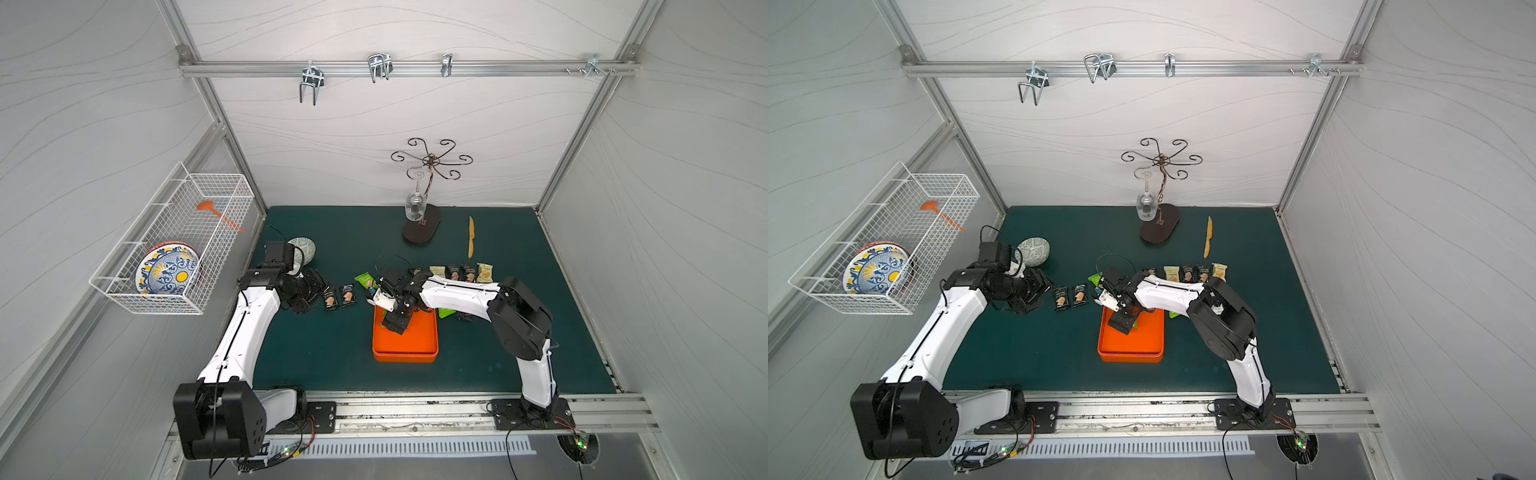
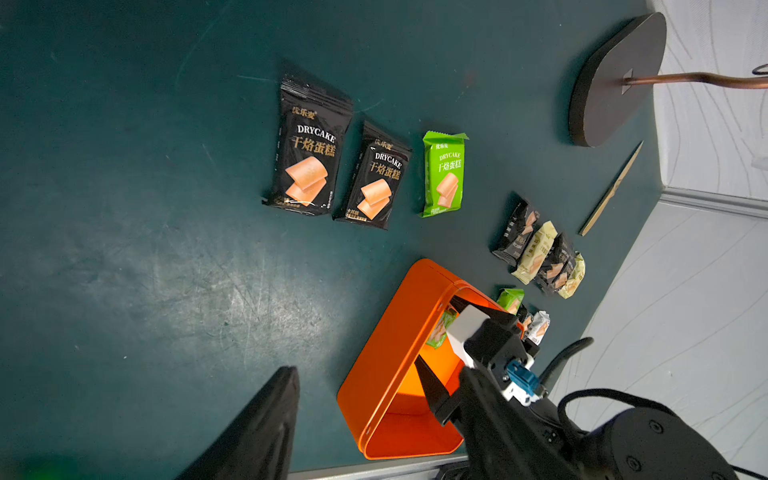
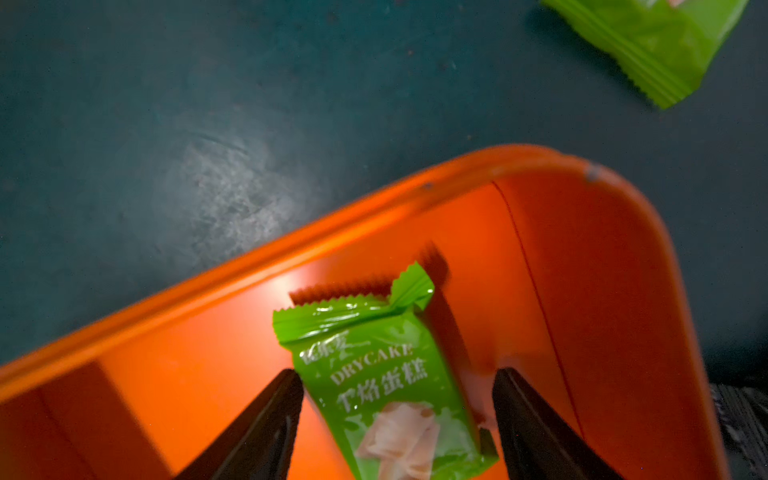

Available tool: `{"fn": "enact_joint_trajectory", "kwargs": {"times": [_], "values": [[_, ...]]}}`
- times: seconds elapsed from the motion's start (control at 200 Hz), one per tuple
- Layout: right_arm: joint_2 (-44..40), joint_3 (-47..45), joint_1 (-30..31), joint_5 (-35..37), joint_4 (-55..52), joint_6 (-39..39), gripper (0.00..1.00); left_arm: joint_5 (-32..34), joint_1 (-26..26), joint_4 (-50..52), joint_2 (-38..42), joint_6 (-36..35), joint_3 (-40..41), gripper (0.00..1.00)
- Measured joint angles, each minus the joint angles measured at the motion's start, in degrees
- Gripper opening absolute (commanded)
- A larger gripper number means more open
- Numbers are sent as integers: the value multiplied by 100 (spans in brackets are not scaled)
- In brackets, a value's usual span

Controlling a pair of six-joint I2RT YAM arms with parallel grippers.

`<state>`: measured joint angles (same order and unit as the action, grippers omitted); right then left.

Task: Take the cookies out of the storage box
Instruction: Pick up the cookie from the storage box.

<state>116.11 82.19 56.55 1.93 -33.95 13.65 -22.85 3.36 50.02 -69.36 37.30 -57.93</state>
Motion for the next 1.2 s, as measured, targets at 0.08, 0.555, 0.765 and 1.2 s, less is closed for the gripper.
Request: {"fn": "enact_joint_trajectory", "kwargs": {"times": [0.08, 0.555, 0.765, 1.2], "values": [[83, 42, -9, -4, -2, 20, 74, -11, 4, 0, 0, 0, 0, 66], [105, 68, 26, -44, 11, -11, 43, -37, 42, -52, 0, -2, 92, 66], [-66, -35, 35, -85, -44, -175, 44, -37, 42, -68, -2, -4, 120, 66], [-1735, -393, -175, -258, -398, -1368, 42, -37, 63, -74, -87, -280, 120, 65]]}}
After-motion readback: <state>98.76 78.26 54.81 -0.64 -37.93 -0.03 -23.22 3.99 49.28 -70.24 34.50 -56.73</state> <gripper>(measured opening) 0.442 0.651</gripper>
